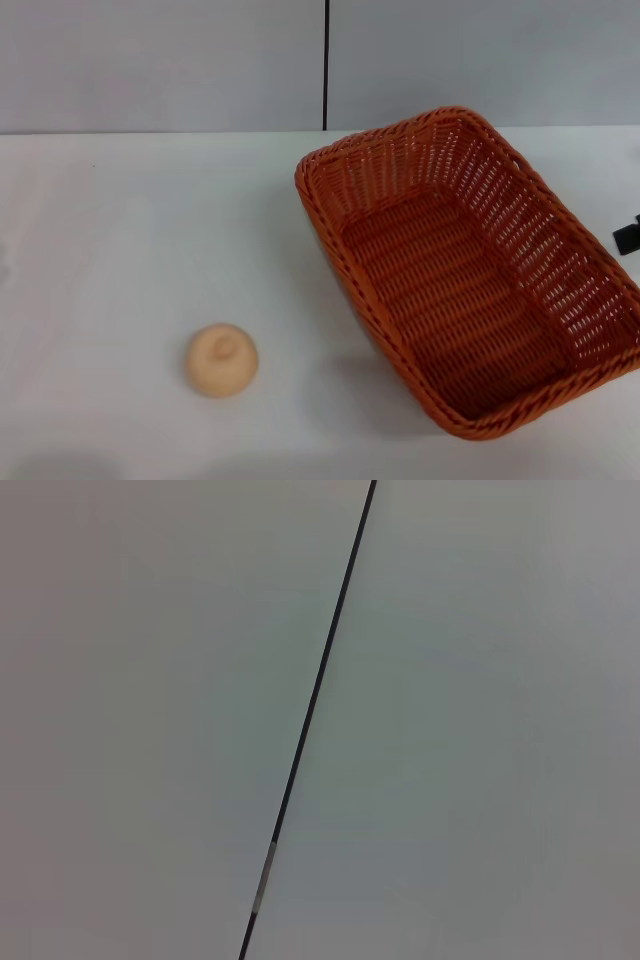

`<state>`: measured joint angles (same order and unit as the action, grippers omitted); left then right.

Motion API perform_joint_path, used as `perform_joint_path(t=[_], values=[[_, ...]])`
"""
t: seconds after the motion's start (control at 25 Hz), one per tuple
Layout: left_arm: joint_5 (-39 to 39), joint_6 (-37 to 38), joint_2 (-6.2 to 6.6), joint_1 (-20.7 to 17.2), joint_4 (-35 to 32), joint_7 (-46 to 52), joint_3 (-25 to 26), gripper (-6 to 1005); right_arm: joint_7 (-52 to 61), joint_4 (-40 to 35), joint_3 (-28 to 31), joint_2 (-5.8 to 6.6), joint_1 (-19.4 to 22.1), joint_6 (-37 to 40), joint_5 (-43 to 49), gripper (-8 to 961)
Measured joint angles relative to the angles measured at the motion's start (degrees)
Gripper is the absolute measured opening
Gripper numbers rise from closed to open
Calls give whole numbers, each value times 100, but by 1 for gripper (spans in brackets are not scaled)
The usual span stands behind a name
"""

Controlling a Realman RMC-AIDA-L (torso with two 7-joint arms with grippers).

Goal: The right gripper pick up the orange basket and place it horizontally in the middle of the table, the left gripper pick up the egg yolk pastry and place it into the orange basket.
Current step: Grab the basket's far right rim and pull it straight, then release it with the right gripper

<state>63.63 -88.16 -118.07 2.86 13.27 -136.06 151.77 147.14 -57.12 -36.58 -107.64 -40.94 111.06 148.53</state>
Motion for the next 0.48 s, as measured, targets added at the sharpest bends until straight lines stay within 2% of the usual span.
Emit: perform_joint_path(t=[0.2,0.28,0.48], values=[[0,25,-9,1,0,0,1,841,-1,508,-195,-86,-235,-213,69,712],[0,27,-11,1,0,1,1,841,1,755,-413,-162,-294,-414,74,705],[-3,13,-13,-12,-48,10,5,841,25,934,-670,-268,-353,-536,100,687]])
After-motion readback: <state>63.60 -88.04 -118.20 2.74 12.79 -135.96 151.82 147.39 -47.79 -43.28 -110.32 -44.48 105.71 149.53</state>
